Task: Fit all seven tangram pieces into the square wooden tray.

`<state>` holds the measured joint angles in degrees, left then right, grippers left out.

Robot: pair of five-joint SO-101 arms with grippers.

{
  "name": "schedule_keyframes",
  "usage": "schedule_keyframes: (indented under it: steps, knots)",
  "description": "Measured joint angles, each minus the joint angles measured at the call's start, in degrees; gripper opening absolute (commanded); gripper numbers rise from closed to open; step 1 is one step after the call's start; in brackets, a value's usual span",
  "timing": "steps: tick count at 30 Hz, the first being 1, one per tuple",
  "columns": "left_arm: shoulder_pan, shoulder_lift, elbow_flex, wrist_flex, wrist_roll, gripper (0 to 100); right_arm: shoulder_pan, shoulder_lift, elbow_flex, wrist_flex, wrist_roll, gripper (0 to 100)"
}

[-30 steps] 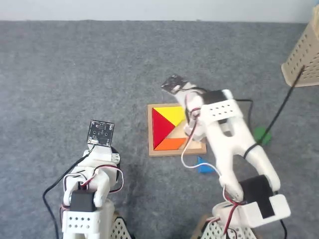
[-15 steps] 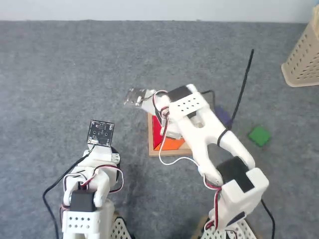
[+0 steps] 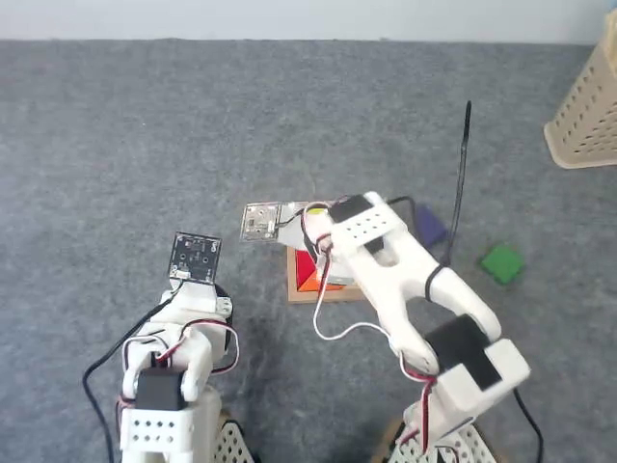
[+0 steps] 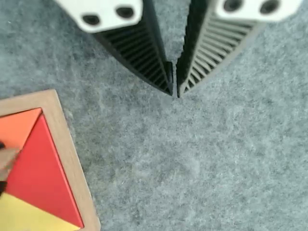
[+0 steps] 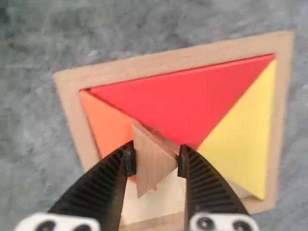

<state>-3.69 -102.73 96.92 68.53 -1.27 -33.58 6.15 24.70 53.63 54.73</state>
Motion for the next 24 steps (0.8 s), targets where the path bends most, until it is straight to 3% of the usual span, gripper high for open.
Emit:
schedule_keyframes:
  steps: [8, 17, 24]
  knots:
    - [0.0, 0.0, 0.0, 0.0, 0.0, 1, 0.8, -1.3, 5.5, -13.5, 0.4, 8.3]
    - [0.0, 0.0, 0.0, 0.0, 0.0, 1, 1.2, -1.5, 5.5, -10.8, 6.6, 8.5]
    - [0.0, 0.0, 0.0, 0.0, 0.0, 1, 2.5, -1.7, 5.5, -9.3, 7.2, 9.4]
